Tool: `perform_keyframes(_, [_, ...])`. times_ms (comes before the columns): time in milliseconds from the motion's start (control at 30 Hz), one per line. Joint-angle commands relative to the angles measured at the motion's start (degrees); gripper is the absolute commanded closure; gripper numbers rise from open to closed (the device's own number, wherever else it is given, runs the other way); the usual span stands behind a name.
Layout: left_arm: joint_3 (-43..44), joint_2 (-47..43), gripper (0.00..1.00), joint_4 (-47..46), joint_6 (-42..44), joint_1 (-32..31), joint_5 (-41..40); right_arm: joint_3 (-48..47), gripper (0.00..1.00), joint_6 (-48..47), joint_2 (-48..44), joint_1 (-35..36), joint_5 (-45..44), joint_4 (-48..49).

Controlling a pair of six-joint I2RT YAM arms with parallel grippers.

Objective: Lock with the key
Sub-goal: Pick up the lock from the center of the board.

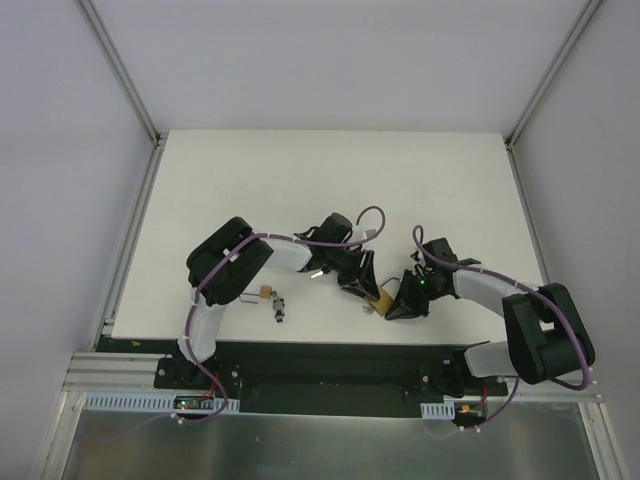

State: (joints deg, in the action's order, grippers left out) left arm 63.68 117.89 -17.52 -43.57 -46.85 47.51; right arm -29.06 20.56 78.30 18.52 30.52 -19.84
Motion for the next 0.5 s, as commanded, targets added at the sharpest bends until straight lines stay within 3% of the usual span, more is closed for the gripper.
perform_keyframes(0, [2.94,0.68,0.61,0.12,1.73,-1.75,4.61,1.29,0.9,-1.22,2.03,-0.07,-7.94,2.08])
perform_keyframes(167, [4.69,1.64,0.66,0.12,1.91,-2.72,5.93,0.76,0.9,-1.66,2.29,-0.07,-8.29,2.17])
perform_keyframes(367, [6.1,2.96,0.83,-0.5,1.91,-2.81,6.28,0.14,0.89,-2.1,2.64,-0.07,-8.29,2.52])
perform_keyframes(467, [6.89,3.14,0.96,-0.5,1.91,-2.81,6.28,-0.03,0.89,-2.36,2.82,0.02,-8.11,2.78])
